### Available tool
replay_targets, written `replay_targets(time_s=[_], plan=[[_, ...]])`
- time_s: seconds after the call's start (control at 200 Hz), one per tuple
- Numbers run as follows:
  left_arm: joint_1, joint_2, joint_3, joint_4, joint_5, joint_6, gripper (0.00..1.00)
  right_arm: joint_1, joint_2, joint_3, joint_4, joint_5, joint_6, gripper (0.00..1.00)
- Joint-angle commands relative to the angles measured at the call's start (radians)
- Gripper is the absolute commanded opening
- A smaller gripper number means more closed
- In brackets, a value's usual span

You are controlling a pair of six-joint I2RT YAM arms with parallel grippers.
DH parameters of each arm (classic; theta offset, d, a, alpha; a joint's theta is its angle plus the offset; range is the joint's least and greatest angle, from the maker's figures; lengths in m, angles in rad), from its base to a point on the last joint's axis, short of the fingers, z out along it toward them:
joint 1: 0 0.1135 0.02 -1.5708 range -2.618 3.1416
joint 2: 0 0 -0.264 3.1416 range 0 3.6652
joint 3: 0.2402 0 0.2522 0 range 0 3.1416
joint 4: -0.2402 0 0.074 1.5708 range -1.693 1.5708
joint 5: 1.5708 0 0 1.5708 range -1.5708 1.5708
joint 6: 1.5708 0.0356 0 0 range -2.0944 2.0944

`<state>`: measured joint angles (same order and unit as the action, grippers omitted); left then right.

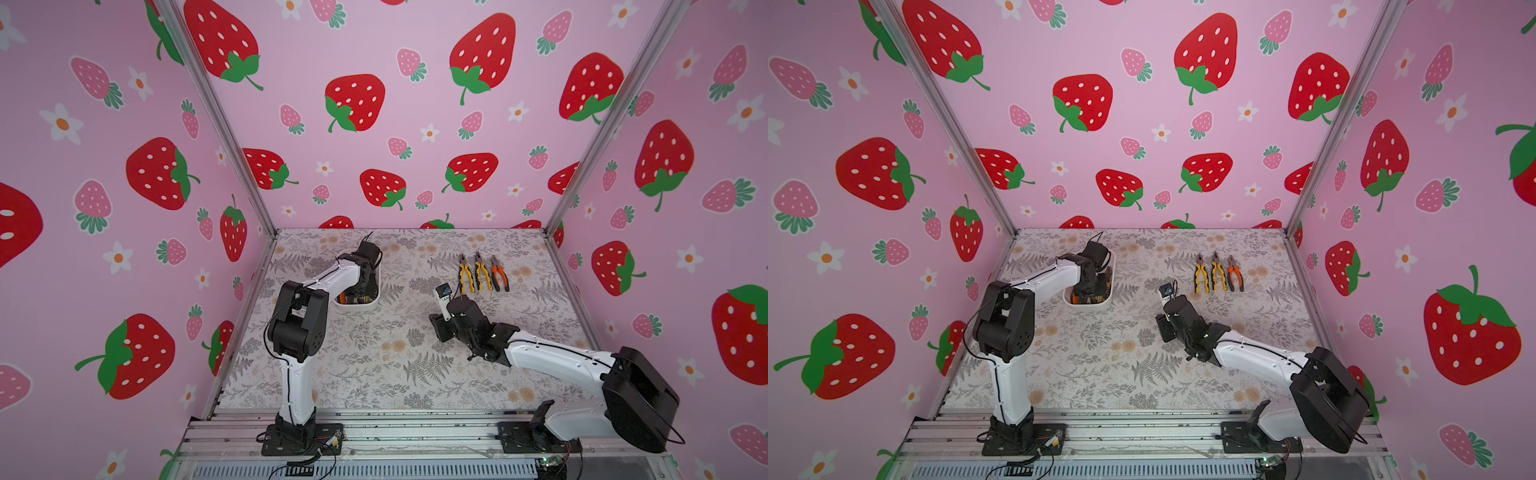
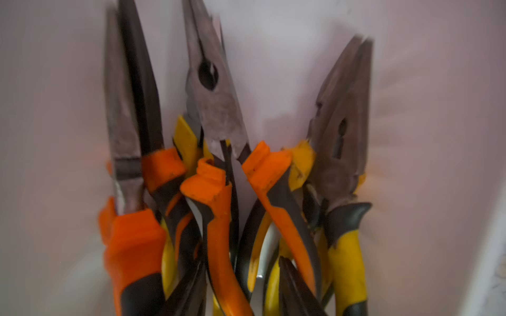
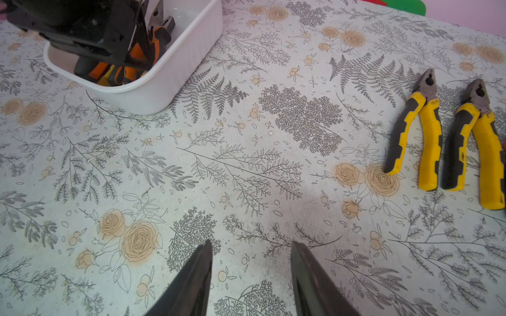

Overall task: Take the pliers out of the storage box
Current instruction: Pick up the pliers from the storage box.

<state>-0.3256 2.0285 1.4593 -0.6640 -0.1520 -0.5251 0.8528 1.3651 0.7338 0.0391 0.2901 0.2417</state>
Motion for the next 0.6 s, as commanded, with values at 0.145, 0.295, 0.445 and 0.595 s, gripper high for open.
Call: replay_targets(time_s=[0.145,0.295,0.445,0.595], plan=[[0.034,0.041,-0.057,-0.137,0.058,-0.084,0.43,0.006,-0.024,0.001,0.011,0.01,-0.002,0.55],[0.034,0.016,-0.069,-0.122,0.047,-0.084,0.37,0.007,-0.026,-0.001,0.015,0.012,-0.003,0.55],[0.034,-0.013,-0.067,-0.121,0.024,-0.076,0.15,0.007,-0.017,0.004,0.012,0.007,-0.005,0.55],[0.034,-0.024,-0.048,-0.136,0.025,-0.06,0.0,0.006,-0.017,0.004,0.012,0.008,-0.005,0.55]])
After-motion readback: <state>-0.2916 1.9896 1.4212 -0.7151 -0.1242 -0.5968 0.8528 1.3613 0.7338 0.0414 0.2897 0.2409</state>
